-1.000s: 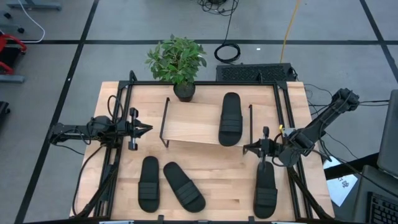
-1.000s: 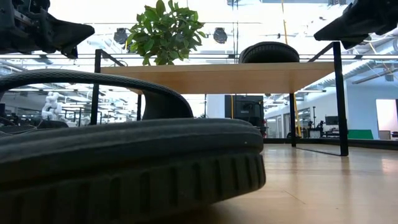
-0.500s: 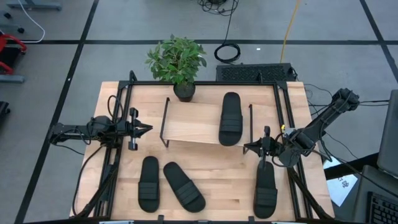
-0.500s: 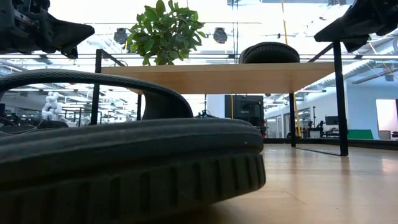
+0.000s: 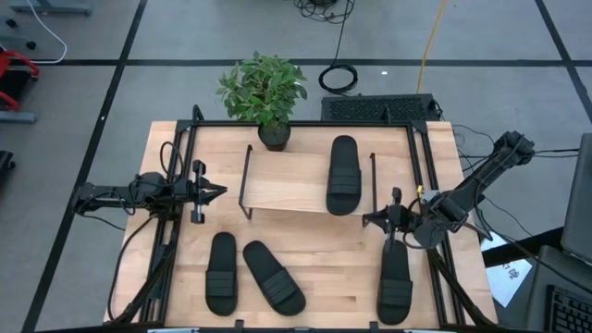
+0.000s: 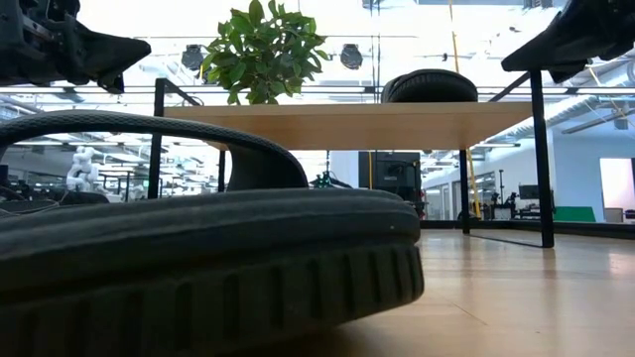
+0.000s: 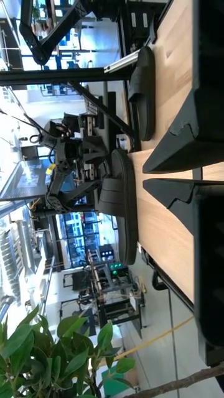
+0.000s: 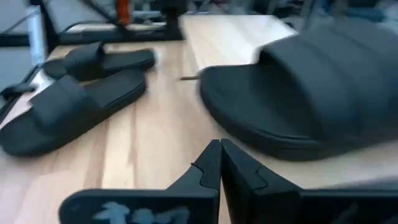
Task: Pick and place slides into the shelf
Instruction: Adjust the shelf
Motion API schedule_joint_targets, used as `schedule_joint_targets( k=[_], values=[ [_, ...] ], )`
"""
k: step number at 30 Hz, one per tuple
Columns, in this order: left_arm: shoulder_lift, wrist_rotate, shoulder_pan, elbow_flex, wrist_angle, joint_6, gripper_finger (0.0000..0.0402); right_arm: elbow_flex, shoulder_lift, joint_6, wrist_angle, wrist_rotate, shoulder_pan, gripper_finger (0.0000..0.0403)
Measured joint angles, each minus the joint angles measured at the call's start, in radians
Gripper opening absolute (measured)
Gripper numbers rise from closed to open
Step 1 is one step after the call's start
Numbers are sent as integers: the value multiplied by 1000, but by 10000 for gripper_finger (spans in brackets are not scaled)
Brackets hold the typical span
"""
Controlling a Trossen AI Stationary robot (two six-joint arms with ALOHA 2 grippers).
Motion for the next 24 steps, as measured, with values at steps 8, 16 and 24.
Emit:
schedule_joint_targets(
  k=[8,16,24],
  values=[
    [0,0,0,0,0,3,33,2,-1,-127,182,-129,0,0],
    [0,0,0,0,0,4,33,2,1,10,51,-180,0,0],
    [0,0,0,0,1,5,33,2,4,153,-87,-65,-1,0]
  ],
)
